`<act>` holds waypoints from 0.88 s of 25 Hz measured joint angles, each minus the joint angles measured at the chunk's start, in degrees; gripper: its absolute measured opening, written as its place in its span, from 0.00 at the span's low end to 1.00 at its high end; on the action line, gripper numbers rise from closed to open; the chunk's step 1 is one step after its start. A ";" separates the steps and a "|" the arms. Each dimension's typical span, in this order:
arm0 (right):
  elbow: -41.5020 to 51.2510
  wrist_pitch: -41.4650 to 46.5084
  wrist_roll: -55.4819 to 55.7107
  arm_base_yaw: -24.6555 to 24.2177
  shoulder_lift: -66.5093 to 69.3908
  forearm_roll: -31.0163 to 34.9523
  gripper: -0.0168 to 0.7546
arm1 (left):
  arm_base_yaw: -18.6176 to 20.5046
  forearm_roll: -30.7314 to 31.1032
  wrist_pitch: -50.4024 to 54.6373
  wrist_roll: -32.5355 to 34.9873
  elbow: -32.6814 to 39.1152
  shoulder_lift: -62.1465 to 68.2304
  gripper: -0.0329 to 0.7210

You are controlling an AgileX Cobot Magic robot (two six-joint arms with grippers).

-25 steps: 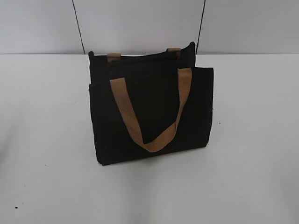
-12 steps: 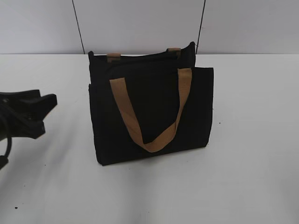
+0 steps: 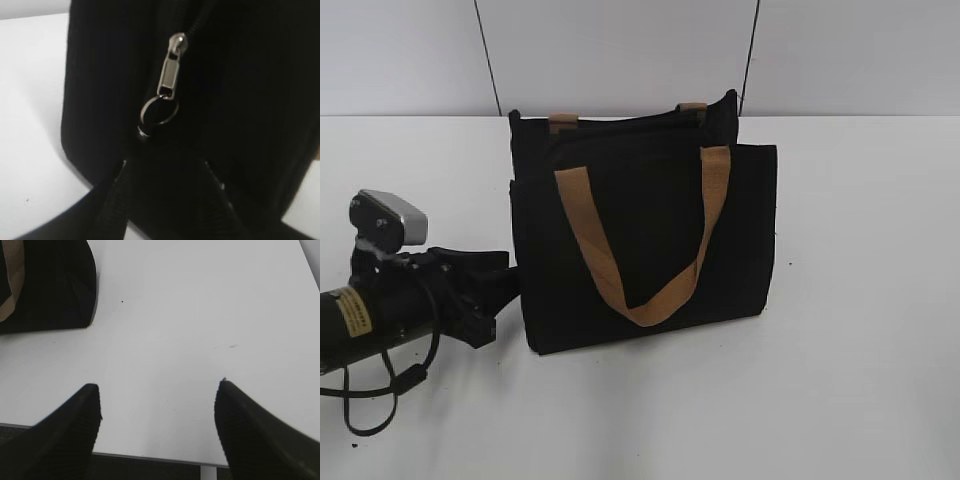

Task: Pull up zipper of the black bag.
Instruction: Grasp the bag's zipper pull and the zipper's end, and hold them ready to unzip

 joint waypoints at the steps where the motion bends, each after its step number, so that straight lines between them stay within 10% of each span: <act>1: 0.00 0.00 0.00 0.00 0.00 0.00 0.73 | 0.00 0.52 0.00 0.00 -1.53 1.30 0.49; 15: 0.00 0.00 0.00 0.00 0.00 0.00 0.73 | 0.38 6.36 7.53 3.12 -16.00 8.29 0.40; 22: 0.00 0.00 0.00 0.00 0.00 0.00 0.73 | 0.82 6.54 7.57 4.83 -16.55 9.45 0.17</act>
